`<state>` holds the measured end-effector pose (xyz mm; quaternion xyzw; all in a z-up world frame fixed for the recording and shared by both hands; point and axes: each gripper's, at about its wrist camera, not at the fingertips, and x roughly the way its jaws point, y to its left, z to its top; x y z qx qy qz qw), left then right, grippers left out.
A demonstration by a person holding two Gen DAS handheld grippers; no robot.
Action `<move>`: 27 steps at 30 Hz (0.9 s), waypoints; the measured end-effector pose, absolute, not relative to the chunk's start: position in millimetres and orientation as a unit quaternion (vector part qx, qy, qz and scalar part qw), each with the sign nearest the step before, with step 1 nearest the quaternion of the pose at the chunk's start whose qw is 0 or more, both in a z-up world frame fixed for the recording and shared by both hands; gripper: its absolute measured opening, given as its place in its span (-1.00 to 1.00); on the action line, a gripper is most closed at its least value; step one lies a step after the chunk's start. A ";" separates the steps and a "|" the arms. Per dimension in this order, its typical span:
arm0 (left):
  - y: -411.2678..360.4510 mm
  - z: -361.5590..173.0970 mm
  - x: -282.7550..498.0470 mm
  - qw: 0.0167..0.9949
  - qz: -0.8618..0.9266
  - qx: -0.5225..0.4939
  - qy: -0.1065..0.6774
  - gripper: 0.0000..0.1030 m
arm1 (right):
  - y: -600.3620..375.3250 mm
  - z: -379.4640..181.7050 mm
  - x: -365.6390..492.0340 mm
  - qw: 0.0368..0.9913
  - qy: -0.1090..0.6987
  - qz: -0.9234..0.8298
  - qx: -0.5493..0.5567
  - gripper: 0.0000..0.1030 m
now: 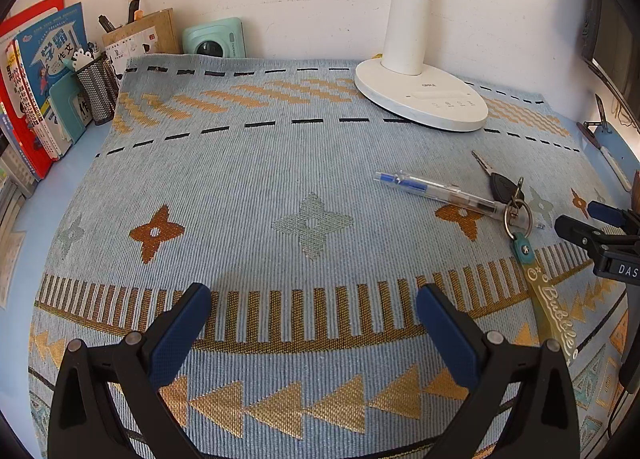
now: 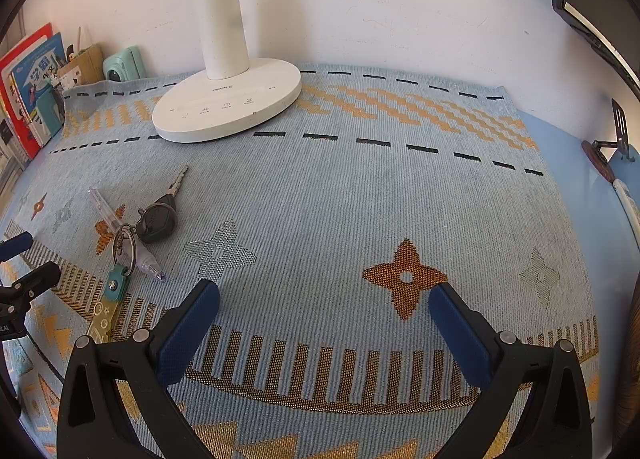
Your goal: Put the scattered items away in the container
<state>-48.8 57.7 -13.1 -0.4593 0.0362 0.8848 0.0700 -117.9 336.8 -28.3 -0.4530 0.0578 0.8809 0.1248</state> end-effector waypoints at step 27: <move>56.9 -12.3 -48.9 0.069 0.885 -0.459 0.036 1.00 | 337.6 -28.2 -117.3 0.125 0.058 0.881 -0.453 1.00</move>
